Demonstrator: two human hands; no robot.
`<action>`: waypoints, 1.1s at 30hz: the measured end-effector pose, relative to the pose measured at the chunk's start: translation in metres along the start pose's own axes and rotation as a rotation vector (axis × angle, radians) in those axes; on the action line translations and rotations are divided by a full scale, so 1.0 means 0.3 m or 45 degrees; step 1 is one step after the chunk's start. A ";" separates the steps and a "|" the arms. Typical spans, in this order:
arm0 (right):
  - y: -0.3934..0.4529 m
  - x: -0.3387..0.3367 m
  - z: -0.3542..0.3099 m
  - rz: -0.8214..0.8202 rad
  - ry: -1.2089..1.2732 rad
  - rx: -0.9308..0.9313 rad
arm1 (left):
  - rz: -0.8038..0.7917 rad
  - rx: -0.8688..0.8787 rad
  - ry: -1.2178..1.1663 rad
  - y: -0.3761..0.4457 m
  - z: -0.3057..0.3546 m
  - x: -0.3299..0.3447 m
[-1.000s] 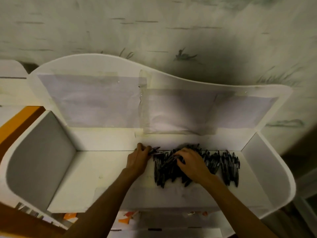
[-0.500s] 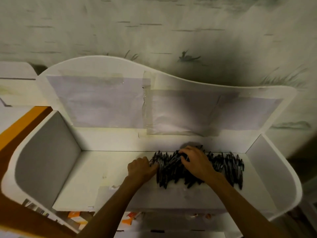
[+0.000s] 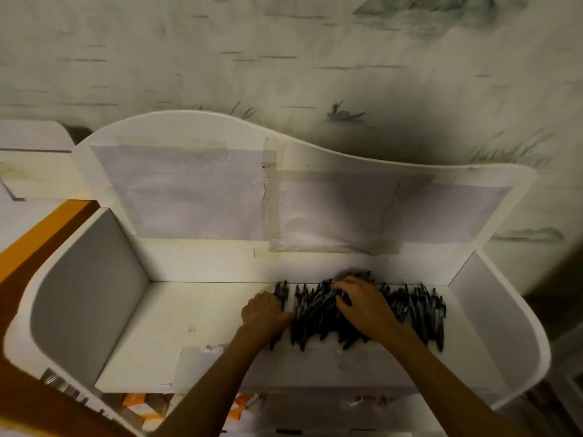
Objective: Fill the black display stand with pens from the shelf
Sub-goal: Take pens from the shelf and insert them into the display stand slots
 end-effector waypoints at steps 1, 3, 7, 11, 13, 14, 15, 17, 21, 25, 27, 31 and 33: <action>0.001 0.004 -0.003 -0.002 -0.001 -0.003 | 0.011 -0.004 -0.005 -0.001 0.001 -0.002; 0.004 0.013 -0.011 -0.013 0.009 -0.007 | 0.032 -0.024 -0.010 -0.001 0.000 -0.004; 0.007 0.028 -0.032 -0.033 0.018 -0.022 | 0.071 -0.049 -0.007 -0.004 -0.002 -0.010; 0.002 0.024 -0.033 -0.018 0.032 -0.027 | 0.137 -0.133 -0.065 -0.017 -0.029 -0.026; -0.002 0.015 -0.023 0.000 0.042 -0.017 | 0.158 -0.151 -0.156 -0.018 -0.038 -0.037; -0.004 0.009 -0.017 0.009 0.046 -0.010 | 0.144 -0.145 -0.207 -0.016 -0.036 -0.037; -0.006 0.004 -0.013 0.017 0.050 -0.005 | 0.118 -0.135 -0.256 -0.013 -0.032 -0.033; -0.007 -0.002 -0.009 0.022 0.046 -0.002 | 0.066 -0.105 -0.293 -0.013 -0.023 -0.015; -0.009 -0.004 -0.010 0.029 0.049 0.003 | 0.061 -0.051 -0.172 -0.018 -0.001 0.003; 0.003 0.017 -0.037 -0.003 0.053 -0.008 | 0.115 -0.046 -0.186 -0.022 -0.017 -0.020; 0.020 0.014 -0.059 0.008 0.080 -0.013 | 0.218 -0.019 -0.297 -0.035 -0.028 -0.043; 0.052 -0.009 -0.100 0.069 0.158 -0.048 | 0.485 0.091 -0.673 -0.066 -0.037 -0.122; 0.061 -0.013 -0.114 0.074 0.170 -0.060 | 0.578 0.151 -0.953 -0.082 -0.042 -0.163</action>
Point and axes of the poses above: each hand's wrist, its own y-axis towards the middle knuckle, its own x-axis out of the palm, z = x × y, the point moved 10 cm from there along y, towards the middle knuckle, and after that the axes turned 4 degrees about -z, right-handed, at the moved point
